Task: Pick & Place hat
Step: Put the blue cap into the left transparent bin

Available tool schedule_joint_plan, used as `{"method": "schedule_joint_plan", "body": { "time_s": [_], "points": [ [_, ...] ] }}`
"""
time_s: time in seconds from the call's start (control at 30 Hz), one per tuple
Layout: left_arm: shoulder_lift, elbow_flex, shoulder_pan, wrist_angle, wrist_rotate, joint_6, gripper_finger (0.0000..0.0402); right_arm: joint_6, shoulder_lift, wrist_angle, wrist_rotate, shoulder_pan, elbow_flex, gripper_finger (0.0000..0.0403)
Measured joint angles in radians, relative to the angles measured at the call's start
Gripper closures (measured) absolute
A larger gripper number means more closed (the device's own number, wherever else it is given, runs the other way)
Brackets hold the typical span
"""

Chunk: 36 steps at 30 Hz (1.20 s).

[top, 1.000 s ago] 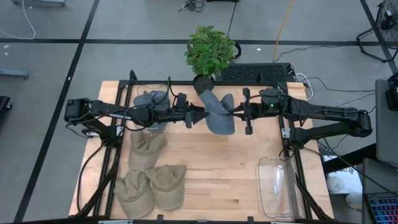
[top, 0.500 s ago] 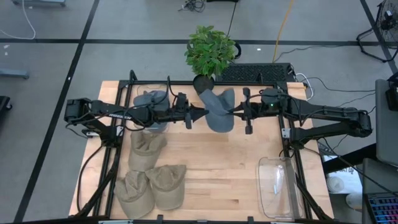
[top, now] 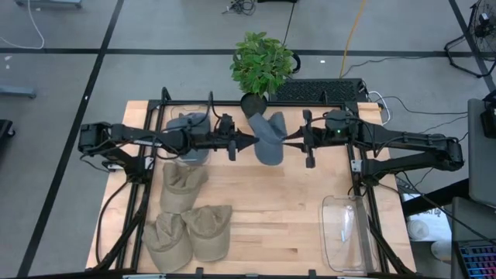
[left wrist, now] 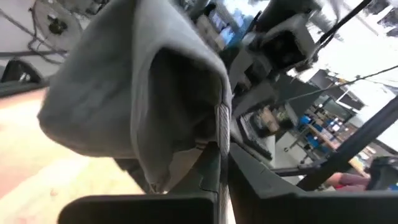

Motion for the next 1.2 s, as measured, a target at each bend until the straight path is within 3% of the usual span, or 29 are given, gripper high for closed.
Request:
{"method": "schedule_joint_plan", "body": {
  "time_s": [0.23, 0.47, 0.63, 1.0, 1.2],
  "points": [
    [-0.040, 0.001, 0.033, -0.097, 0.037, 0.018, 0.0394, 0.001, -0.001, -0.003, 0.003, 0.000, 0.000, 0.0297],
    [-0.173, 0.000, 0.038, -0.317, 0.024, 0.134, 0.0394, 0.023, -0.022, -0.009, 0.049, -0.001, 0.000, 0.0255],
    [-0.301, 0.000, 0.026, -0.531, -0.038, 0.190, 0.0393, 0.033, -0.040, -0.021, 0.128, -0.001, 0.000, 0.0244],
    [-0.576, 0.000, -0.004, -0.921, -0.214, 0.224, 0.0394, 0.068, -0.039, -0.019, 0.129, 0.000, 0.000, 0.0246],
    [-0.682, 0.000, -0.003, -1.146, -0.334, 0.154, 0.0394, 0.079, -0.039, -0.018, 0.129, 0.000, 0.000, 0.0248]
  ]
}}
